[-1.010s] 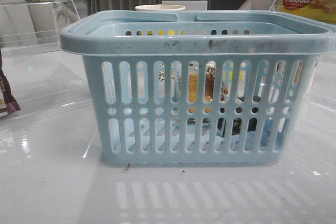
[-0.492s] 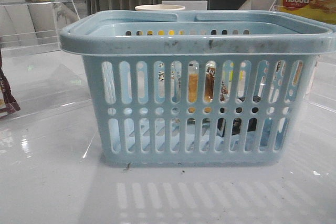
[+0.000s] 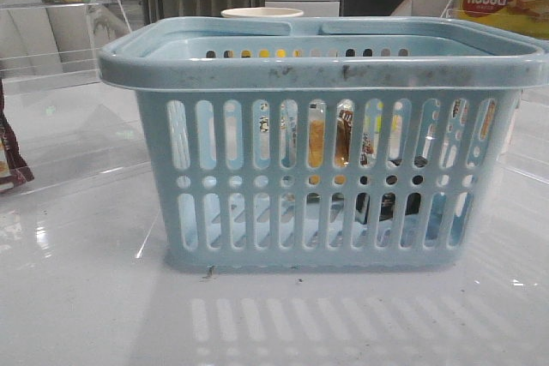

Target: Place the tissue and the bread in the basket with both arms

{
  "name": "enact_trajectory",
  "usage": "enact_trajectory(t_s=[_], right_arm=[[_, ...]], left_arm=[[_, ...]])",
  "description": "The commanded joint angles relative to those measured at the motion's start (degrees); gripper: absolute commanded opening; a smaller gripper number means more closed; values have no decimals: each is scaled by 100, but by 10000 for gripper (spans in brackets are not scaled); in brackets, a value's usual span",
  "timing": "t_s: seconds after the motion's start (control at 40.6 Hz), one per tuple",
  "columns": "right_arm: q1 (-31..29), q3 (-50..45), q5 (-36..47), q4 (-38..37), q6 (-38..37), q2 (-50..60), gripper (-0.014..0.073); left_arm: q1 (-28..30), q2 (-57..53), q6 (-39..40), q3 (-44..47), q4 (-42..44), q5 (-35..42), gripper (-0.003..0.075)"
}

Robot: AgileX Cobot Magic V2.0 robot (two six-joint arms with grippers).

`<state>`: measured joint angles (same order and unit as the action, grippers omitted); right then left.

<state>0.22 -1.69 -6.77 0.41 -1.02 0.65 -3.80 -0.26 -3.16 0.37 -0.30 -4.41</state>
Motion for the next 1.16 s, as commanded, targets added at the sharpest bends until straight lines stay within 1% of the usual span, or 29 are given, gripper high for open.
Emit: enact_trajectory(t_s=[0.0, 0.148, 0.369, 1.133], right_arm=[[12, 36, 594, -41, 47, 104, 56], [80, 36, 735, -41, 47, 104, 56], [-39, 36, 1092, -41, 41, 104, 56], [-34, 36, 1045, -41, 41, 104, 56]], left_arm=[[-41, -103, 5, 44, -61, 508, 92], [-41, -103, 5, 44, -61, 508, 92], [-41, -103, 5, 44, -61, 508, 92], [-41, -103, 5, 44, -61, 508, 92]])
